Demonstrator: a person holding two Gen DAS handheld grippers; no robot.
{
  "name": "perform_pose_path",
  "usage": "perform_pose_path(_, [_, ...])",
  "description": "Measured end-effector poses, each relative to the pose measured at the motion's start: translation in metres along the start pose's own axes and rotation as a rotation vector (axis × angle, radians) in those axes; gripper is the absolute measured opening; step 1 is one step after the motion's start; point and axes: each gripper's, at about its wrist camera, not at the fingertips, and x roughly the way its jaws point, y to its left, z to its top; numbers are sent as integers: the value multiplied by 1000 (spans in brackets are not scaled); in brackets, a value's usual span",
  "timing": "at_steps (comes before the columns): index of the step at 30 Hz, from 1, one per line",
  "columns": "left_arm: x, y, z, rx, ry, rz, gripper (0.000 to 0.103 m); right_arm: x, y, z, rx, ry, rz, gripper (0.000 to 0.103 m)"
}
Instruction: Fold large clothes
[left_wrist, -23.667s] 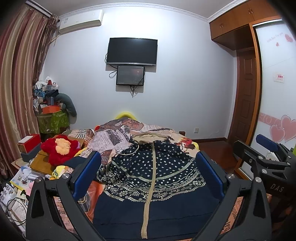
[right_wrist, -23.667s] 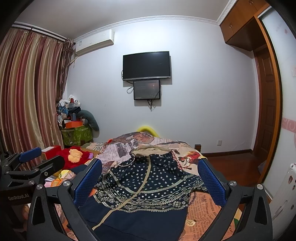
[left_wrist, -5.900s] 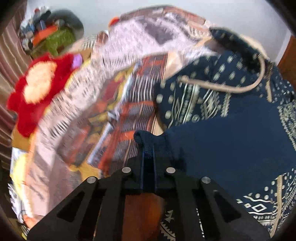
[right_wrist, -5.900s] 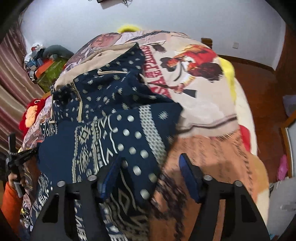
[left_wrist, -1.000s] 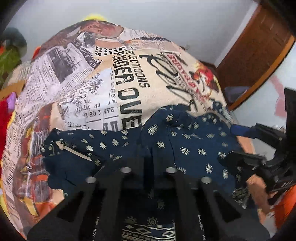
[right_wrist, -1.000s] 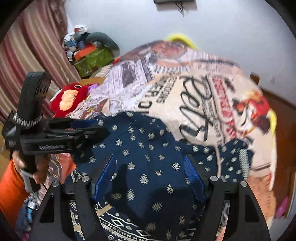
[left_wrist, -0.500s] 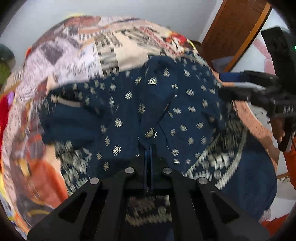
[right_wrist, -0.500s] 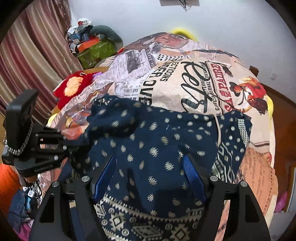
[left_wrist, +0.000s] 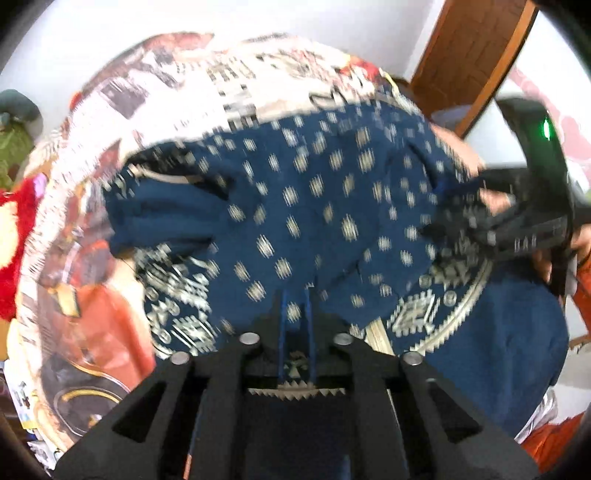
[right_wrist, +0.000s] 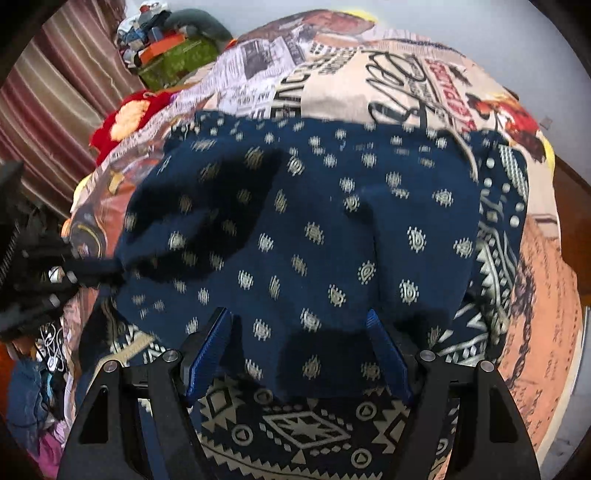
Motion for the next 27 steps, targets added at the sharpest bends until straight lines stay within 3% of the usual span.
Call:
perform_pose_path(2, [-4, 4, 13, -20, -37, 39, 35, -5, 0, -3, -9, 1, 0, 74])
perform_pose_path(5, [-1, 7, 39, -39, -80, 53, 51, -20, 2, -6, -29, -21, 4, 74])
perform_pose_path(10, [24, 5, 76, -92, -96, -31, 54, -56, 4, 8, -26, -113, 21, 74])
perform_pose_path(13, [56, -7, 85, -113, -49, -91, 56, -67, 2, 22, -9, -155, 26, 74])
perform_pose_path(19, [108, -41, 70, 24, 52, 36, 57, -55, -2, 24, -6, -156, -23, 74])
perform_pose_path(27, [88, -37, 37, 112, 43, 69, 59, -3, -14, -5, -31, -15, -84, 74])
